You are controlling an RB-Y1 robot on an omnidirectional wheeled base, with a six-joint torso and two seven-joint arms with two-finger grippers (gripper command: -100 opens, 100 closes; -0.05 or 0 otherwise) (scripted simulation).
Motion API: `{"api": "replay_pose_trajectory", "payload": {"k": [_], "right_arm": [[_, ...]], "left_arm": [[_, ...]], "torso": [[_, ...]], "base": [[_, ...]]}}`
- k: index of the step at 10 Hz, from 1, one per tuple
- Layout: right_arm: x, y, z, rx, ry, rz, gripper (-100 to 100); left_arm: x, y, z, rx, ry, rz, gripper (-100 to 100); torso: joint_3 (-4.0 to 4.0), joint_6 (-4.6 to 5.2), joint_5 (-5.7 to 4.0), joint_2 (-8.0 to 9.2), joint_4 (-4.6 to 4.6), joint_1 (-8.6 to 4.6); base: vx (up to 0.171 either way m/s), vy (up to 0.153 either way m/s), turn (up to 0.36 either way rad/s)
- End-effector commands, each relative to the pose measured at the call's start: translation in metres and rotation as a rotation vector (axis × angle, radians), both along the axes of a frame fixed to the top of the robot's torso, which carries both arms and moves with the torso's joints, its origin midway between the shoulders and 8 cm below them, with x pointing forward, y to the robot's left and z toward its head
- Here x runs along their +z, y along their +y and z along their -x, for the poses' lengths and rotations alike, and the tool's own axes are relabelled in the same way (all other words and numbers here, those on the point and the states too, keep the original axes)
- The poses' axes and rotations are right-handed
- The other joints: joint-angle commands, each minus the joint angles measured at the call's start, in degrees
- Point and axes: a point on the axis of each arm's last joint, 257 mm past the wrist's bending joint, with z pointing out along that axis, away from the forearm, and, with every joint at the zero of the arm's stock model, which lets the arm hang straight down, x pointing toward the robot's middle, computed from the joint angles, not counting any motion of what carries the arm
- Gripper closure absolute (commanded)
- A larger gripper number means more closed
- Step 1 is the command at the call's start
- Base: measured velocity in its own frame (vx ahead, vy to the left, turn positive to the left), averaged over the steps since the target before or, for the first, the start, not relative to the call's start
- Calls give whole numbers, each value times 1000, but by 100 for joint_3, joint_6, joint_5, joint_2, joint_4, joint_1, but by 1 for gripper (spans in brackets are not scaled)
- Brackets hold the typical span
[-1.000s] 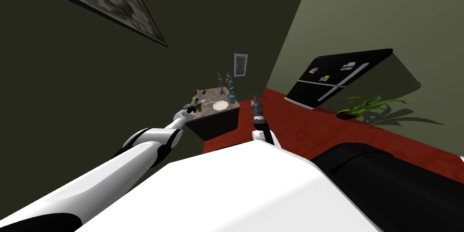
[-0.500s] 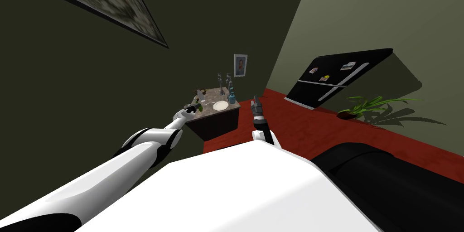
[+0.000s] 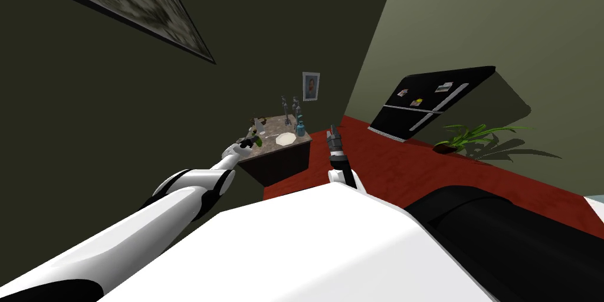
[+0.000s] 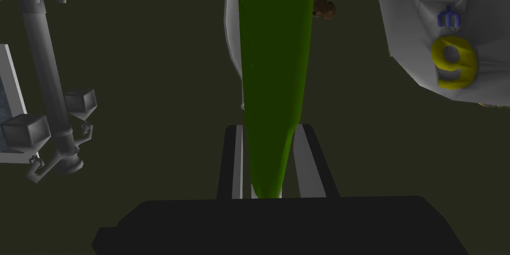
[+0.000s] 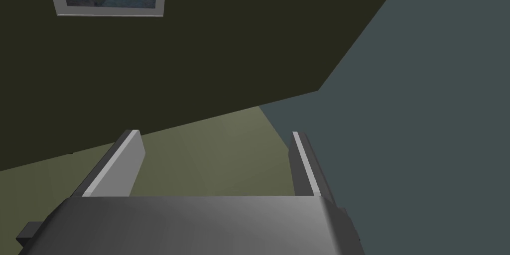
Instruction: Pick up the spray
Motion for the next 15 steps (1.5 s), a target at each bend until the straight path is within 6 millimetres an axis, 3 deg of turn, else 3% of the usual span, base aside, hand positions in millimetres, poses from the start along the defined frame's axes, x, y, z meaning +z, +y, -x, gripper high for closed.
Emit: {"api": "replay_pose_trajectory", "payload": {"k": [1,5,7,8,9,12,15], "right_arm": [[0,0,0,0,0,0,0],[0,0,0,0,0,0,0],[0,0,0,0,0,0,0],[0,0,0,0,0,0,0],[0,0,0,0,0,0,0],[0,0,0,0,0,0,0],[0,0,0,0,0,0,0]], "left_arm": [[-13,10,11,16,16,5,100],[-30,9,23,5,21,4,100],[-17,1,18,-15,-9,4,100],[-22,34,33,49,-2,28,100],[-34,39,40,58,18,28,100],[-56,45,55,64,46,26,100],[-49,37,56,42,21,25,100]], "torso": [[0,0,0,0,0,0],[-18,-15,41,29,-62,26],[-31,-18,56,29,-89,32],[-32,-14,55,26,-88,31],[-47,-14,54,-1,-92,29],[-76,-26,81,-17,-133,57],[-97,-42,113,-12,-179,82]], "base": [[58,-8,14],[2,0,1],[-12,-3,11],[75,-27,-173],[98,-20,-65],[26,-3,9],[-9,0,6]]}}
